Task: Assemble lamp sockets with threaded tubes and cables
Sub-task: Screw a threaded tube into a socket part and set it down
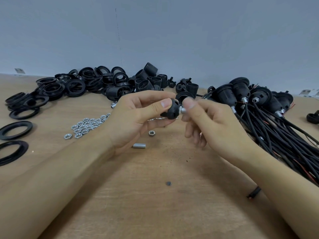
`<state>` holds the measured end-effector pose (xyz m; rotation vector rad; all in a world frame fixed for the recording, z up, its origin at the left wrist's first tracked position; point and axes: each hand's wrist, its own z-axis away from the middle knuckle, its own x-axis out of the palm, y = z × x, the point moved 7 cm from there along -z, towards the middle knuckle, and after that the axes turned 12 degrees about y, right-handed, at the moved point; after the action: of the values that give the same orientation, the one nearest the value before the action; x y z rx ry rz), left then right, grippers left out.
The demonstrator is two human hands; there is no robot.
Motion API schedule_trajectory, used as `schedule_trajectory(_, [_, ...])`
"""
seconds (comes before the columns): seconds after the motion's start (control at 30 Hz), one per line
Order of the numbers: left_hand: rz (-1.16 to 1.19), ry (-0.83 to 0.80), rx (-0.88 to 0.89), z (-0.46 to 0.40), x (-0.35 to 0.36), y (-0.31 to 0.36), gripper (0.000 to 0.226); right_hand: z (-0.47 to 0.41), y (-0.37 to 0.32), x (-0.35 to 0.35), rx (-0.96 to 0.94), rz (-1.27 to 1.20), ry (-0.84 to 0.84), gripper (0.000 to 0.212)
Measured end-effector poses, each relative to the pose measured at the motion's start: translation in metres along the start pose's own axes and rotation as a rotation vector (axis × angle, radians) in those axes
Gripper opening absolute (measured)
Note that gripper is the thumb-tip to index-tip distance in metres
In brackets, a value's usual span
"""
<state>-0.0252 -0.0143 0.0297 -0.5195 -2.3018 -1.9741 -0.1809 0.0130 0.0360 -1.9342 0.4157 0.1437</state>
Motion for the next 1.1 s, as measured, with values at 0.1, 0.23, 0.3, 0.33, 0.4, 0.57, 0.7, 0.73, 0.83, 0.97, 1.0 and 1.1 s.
schedule_trajectory(0.1, [0.006,-0.005,-0.002,0.001,0.001,0.0,0.03,0.0,-0.001,0.0,-0.033,0.017,-0.007,0.044])
schedule_trajectory(0.23, [0.005,0.0,0.001,0.001,0.0,0.001,0.03,0.0,-0.002,-0.005,0.034,0.024,0.029,0.064])
schedule_trajectory(0.3, [0.004,0.007,-0.002,0.001,0.0,0.001,0.03,0.0,-0.004,-0.004,-0.012,0.043,0.004,0.043])
schedule_trajectory(0.33, [0.002,0.01,-0.004,0.001,0.0,0.0,0.031,0.0,-0.004,-0.003,-0.031,0.039,-0.016,0.036])
schedule_trajectory(0.4, [0.002,0.017,-0.006,0.001,0.0,0.0,0.033,0.0,0.0,-0.001,-0.024,0.022,-0.023,0.045])
schedule_trajectory(0.57, [0.008,0.021,-0.006,0.001,0.0,0.001,0.033,-0.001,-0.002,-0.001,-0.055,0.016,-0.018,0.04])
schedule_trajectory(0.7, [-0.006,0.018,0.007,0.002,0.001,0.001,0.034,-0.001,0.0,0.003,-0.061,0.056,-0.049,0.036])
schedule_trajectory(0.73, [-0.016,0.021,0.018,0.001,0.0,0.002,0.035,-0.001,0.001,0.004,-0.041,0.062,-0.05,0.037])
schedule_trajectory(0.83, [-0.076,0.032,0.066,0.001,-0.001,0.004,0.037,-0.001,0.003,0.005,0.045,0.017,-0.062,0.038])
schedule_trajectory(0.97, [-0.147,0.06,0.124,0.002,-0.002,0.006,0.028,0.0,0.004,0.007,0.16,-0.049,-0.088,0.04])
schedule_trajectory(1.0, [-0.16,0.066,0.134,0.002,-0.002,0.006,0.027,0.001,0.004,0.008,0.189,-0.067,-0.097,0.041])
schedule_trajectory(1.1, [-0.189,0.08,0.152,0.002,-0.003,0.007,0.025,0.001,0.0,0.003,0.223,-0.035,-0.057,0.047])
